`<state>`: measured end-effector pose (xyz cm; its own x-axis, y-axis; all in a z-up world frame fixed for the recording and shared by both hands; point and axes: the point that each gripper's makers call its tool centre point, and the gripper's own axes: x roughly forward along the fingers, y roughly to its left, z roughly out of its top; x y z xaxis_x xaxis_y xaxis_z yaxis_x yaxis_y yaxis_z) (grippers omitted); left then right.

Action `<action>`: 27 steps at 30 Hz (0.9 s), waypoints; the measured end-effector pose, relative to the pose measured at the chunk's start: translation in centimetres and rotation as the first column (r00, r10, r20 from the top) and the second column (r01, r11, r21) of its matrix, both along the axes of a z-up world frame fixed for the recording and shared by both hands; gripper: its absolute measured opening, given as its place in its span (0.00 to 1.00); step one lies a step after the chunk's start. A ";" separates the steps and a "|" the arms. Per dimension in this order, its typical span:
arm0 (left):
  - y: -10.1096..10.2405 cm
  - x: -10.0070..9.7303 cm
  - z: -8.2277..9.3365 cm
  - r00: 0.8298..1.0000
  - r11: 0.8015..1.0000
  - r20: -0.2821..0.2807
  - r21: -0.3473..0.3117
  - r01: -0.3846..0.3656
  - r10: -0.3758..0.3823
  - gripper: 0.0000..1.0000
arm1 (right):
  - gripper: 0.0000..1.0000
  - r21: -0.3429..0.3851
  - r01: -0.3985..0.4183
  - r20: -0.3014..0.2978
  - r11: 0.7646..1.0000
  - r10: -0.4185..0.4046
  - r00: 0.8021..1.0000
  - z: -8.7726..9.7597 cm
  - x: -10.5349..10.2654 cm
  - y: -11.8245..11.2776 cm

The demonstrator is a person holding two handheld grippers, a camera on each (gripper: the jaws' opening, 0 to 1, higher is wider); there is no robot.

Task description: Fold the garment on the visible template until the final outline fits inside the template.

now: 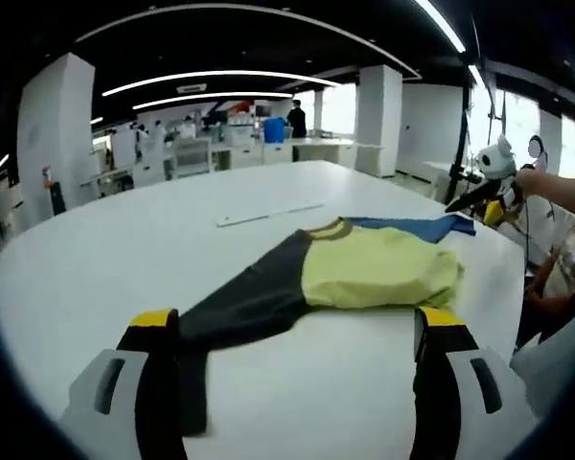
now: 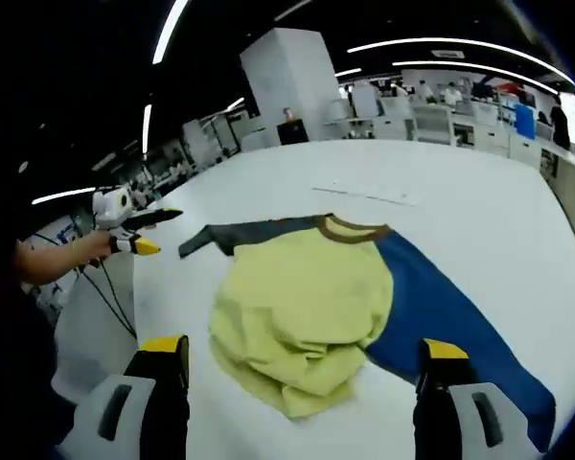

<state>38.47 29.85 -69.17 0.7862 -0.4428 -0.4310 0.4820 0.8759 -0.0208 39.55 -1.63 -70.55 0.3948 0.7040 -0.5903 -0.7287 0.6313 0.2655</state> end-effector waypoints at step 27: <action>-4.3 -4.7 0.9 0.996 0.996 -0.014 -0.029 0.086 -0.086 0.96 | 0.60 -0.157 -0.366 0.146 0.917 0.388 0.910 -3.6 -5.8 11.0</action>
<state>33.81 25.53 -68.25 0.7381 -0.5208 -0.4290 0.5552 0.8301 -0.0525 33.73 9.36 -74.16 0.2170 0.7458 -0.6298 -0.9458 0.3204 0.0536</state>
